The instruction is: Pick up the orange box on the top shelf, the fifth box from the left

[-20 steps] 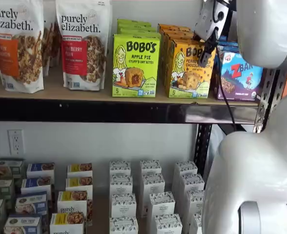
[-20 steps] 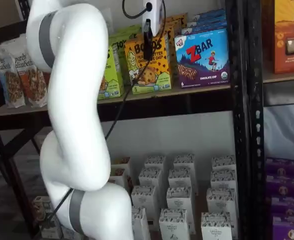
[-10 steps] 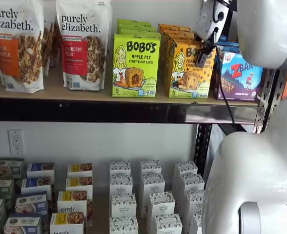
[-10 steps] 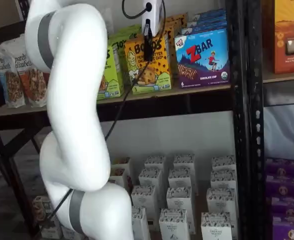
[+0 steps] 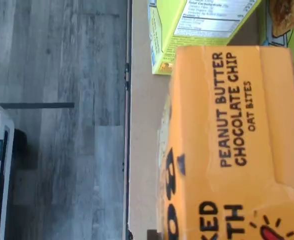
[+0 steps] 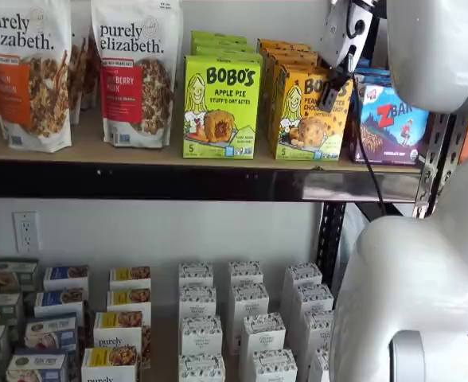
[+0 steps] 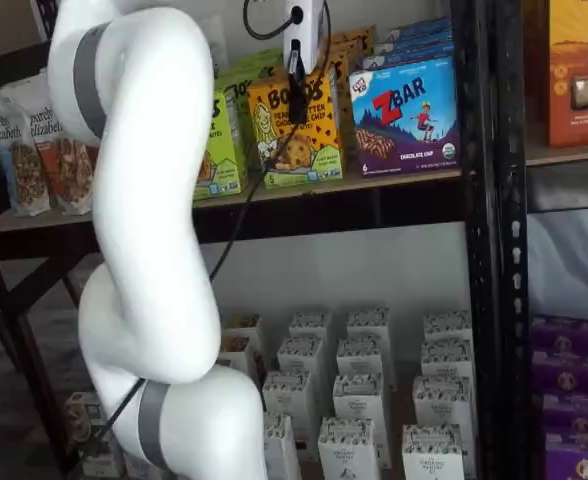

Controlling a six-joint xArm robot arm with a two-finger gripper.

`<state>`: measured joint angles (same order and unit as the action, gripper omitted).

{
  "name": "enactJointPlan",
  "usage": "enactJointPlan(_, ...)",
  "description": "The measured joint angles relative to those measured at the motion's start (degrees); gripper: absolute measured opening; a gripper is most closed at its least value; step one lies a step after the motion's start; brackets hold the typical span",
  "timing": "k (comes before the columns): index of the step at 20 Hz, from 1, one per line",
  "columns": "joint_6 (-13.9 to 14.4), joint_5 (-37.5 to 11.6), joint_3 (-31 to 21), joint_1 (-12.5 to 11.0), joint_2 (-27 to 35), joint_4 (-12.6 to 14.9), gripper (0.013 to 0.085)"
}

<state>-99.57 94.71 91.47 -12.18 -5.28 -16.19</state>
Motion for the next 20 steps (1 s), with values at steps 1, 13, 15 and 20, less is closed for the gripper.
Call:
enactJointPlan(1, 0.0, 0.0, 0.0, 0.0, 0.0, 0.0, 0.0530)
enactJointPlan(13, 0.1, 0.4, 0.1, -0.1, -0.2, -0.5, 0.0530)
enactJointPlan(15, 0.0, 0.2, -0.2, -0.2, -0.4, -0.8, 0.0530)
enactJointPlan(20, 0.2, 0.0, -0.5, -0.1, -0.7, -1.0, 0.0450)
